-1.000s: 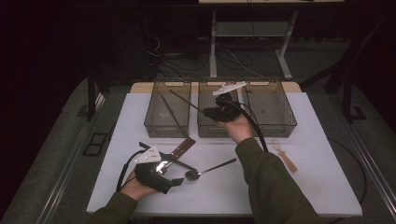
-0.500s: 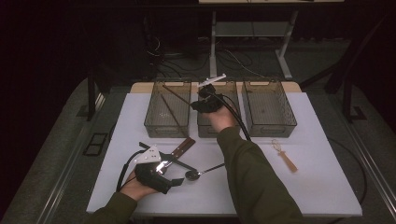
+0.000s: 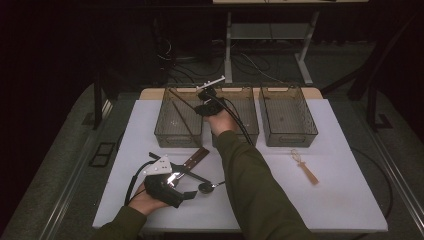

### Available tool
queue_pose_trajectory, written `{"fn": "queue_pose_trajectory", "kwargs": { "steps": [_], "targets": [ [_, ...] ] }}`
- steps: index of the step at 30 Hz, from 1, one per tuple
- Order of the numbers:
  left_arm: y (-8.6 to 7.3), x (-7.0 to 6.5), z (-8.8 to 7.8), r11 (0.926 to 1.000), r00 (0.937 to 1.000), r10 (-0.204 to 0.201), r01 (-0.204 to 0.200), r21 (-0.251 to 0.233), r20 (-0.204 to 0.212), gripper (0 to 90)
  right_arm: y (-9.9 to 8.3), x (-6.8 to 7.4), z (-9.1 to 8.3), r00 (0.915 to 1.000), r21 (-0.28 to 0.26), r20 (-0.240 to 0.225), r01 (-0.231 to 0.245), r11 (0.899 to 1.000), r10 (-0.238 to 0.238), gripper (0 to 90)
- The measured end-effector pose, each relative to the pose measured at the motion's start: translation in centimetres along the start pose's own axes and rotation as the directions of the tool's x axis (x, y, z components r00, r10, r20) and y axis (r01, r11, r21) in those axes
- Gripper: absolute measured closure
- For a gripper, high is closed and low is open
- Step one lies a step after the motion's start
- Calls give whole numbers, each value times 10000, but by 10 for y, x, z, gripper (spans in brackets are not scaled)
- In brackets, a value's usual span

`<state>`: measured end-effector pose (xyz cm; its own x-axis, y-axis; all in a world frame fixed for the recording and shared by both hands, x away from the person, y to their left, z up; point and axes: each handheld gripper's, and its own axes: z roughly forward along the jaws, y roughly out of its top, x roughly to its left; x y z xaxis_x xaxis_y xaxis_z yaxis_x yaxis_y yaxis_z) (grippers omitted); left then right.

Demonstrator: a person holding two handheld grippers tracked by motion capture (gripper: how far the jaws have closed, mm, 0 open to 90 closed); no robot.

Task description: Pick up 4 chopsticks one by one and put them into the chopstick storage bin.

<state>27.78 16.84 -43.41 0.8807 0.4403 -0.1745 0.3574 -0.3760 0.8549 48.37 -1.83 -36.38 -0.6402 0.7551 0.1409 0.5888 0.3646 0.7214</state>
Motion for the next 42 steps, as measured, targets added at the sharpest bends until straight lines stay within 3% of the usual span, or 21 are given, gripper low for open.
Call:
{"fn": "queue_pose_trajectory", "kwargs": {
  "steps": [9,12,19,29,33,38,42],
  "targets": [
    [0,0,0,10000,10000,3,-3,10,20,0,3,13,18,9998,231,183,-65,9997,61,833],
    [1,1,-1,10000,10000,84,-84,1,9,0,3,14,15,9997,84,251,72,9999,-74,714],
    [1,0,1,10000,10000,-4,4,31,5,0,3,11,-1,9995,-88,-111,289,9995,-290,557],
    [1,0,3,9999,9999,133,-132,83,-26,0,-17,3,-31,9942,-552,-949,452,9975,-503,379],
    [1,1,2,9999,9999,100,-99,84,-14,0,-26,2,-44,9897,-750,-1082,862,9934,-941,316],
    [1,0,3,10000,10000,47,-47,80,-3,0,-38,0,-58,9814,-747,-1539,1040,9918,-1145,191],
    [1,-1,3,9999,10000,10,-10,132,-14,0,-51,-1,-69,9758,-827,-1641,1321,9878,-1443,172]
  ]
}}
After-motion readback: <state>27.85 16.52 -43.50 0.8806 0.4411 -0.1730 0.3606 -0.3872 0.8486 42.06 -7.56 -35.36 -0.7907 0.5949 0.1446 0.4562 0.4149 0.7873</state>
